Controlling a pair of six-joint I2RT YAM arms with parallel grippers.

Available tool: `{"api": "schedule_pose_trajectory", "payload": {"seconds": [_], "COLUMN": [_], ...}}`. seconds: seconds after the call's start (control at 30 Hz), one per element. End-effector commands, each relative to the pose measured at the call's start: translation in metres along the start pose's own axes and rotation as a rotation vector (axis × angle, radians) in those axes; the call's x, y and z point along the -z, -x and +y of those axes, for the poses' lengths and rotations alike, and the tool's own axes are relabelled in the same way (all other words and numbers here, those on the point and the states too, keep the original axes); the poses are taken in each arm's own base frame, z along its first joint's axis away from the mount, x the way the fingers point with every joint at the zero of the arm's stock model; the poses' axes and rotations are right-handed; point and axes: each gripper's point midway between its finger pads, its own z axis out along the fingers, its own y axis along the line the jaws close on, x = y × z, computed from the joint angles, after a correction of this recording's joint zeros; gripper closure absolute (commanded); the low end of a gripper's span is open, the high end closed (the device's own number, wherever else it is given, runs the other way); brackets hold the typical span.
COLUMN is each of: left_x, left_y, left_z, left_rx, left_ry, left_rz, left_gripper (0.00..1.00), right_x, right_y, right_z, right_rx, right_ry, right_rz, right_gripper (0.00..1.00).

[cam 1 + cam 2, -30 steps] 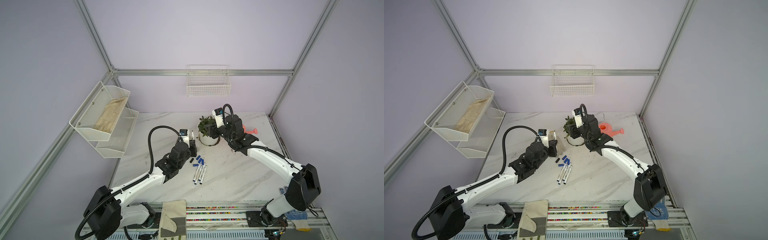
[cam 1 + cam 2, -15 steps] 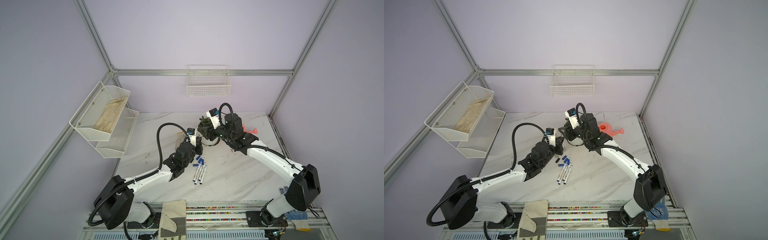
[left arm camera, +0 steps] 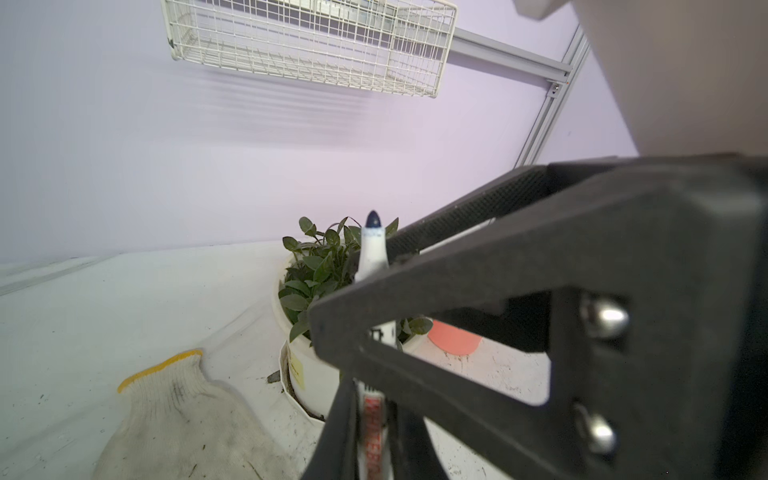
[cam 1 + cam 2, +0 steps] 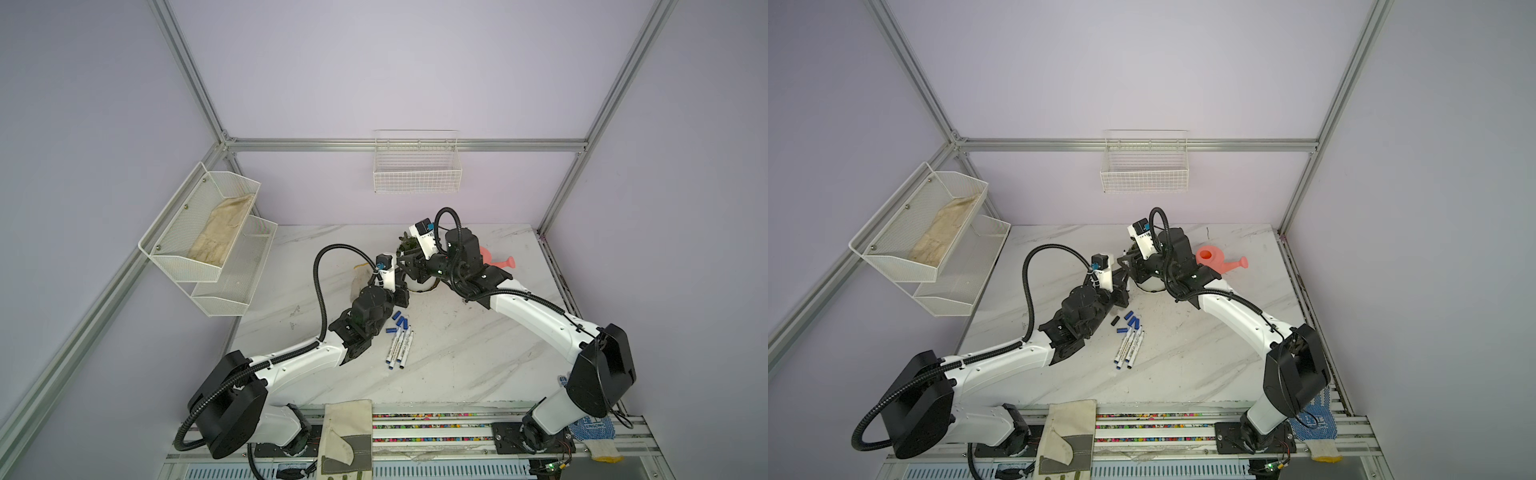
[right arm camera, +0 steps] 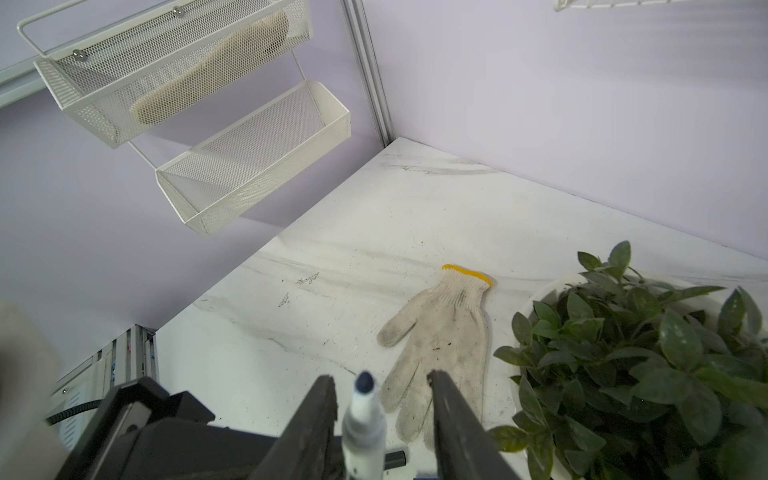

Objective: Insert the pens into the pen caps

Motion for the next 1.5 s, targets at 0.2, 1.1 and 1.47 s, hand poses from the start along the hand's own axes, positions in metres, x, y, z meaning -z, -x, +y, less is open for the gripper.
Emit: {"api": "schedule_pose_trajectory", "payload": {"seconds": [0.2,1.1,1.47], "left_x": [0.002,0.016,0.002], "left_y": [0.013,0.035,0.055], "left_z": [-0.003,-0.028,-0.047], "left_rx": [-0.008,0.105,0.118], "left_ry": [-0.003,-0.569,-0.669], "left_rz": [-0.073,0.196,0.159], "left_gripper": [1.0,0.53,0.59], "right_x": [0.003,0.04,0.039], "right_y": [0.004,0.022,0.02], "right_z": [0.012,0.022,0.023], "right_rx": [0.035,-0.023,-0.032], "right_ry": [0.07,0.305,0.32], "right_rz": [-0.013,-0.048,-0.037], "right_gripper": [0.86,0.99,1.0]}}
